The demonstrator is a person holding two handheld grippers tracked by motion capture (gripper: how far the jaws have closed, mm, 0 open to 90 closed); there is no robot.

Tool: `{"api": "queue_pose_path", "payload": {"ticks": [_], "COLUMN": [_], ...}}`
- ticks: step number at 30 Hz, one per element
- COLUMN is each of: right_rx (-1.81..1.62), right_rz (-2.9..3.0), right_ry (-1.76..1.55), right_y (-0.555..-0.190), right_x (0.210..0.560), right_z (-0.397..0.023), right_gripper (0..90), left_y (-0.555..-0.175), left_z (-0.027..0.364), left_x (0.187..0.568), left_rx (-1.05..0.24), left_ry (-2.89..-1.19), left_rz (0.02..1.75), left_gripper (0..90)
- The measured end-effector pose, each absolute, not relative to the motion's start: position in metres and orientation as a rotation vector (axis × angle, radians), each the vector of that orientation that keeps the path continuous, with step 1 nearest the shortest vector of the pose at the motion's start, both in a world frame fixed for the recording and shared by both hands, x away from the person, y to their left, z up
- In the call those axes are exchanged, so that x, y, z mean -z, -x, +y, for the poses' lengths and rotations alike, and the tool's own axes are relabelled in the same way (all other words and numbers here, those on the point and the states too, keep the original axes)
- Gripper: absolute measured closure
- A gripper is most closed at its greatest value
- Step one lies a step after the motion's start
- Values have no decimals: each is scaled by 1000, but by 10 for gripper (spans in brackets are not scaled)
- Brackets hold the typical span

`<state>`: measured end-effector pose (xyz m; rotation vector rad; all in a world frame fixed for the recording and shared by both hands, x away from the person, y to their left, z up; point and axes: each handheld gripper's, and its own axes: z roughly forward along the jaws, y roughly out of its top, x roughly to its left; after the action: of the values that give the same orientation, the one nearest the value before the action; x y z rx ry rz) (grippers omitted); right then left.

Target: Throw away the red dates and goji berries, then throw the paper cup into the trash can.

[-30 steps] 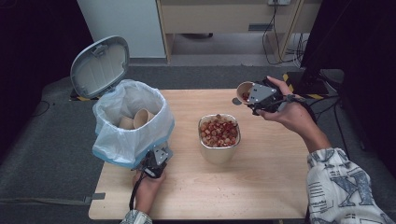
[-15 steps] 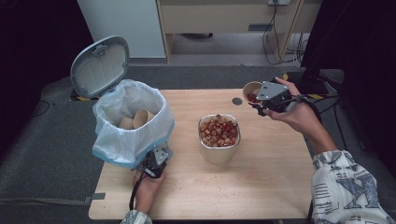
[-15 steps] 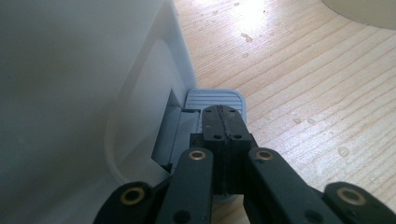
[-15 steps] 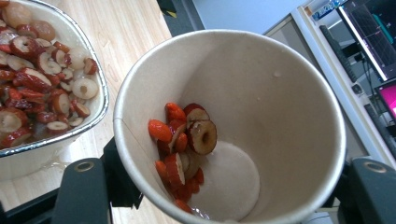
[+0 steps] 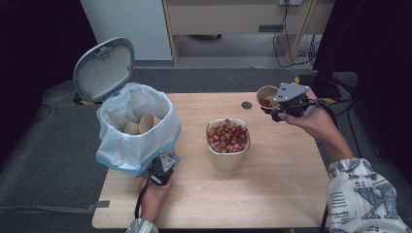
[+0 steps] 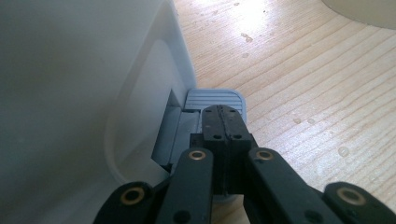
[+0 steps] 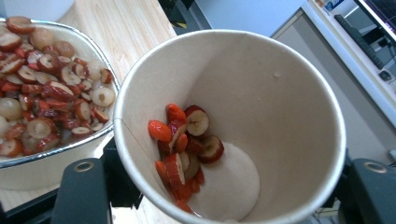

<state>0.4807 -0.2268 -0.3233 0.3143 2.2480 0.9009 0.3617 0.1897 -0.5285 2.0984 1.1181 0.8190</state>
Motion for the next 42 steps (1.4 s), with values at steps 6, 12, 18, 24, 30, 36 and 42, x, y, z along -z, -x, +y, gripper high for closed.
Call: {"api": "queue_pose_path", "payload": {"ticks": [6,12,18,24,30,36,42], "right_rx": [-975,-999,-1013,-1058,-1117,-1183,-1236], "right_rz": [2262,2272,2285,2300,2316,2334,2357], "right_ry": [-357,-376,-404,-465,-543,-618,-661], "right_y": [-480,-481,-481,-483,-485,-489,-491], "right_x": [322,324,327,328,327,327,326], "right_z": [-233,-235,-239,-246,-253,-257,-255], "right_gripper": [310,310,310,309,309,310,310], "left_y": [-362,-362,-362,-362,-362,-362,-361], "left_z": [189,189,190,189,189,189,189], "left_x": [529,529,529,529,529,529,529], "left_rx": [-819,-819,-820,-821,-821,-820,-821], "left_ry": [-2096,-2096,-2099,-2097,-2097,-2096,-2096], "left_rz": [1118,1118,1117,1117,1117,1117,1117], "left_gripper": [892,893,893,893,893,893,893]}}
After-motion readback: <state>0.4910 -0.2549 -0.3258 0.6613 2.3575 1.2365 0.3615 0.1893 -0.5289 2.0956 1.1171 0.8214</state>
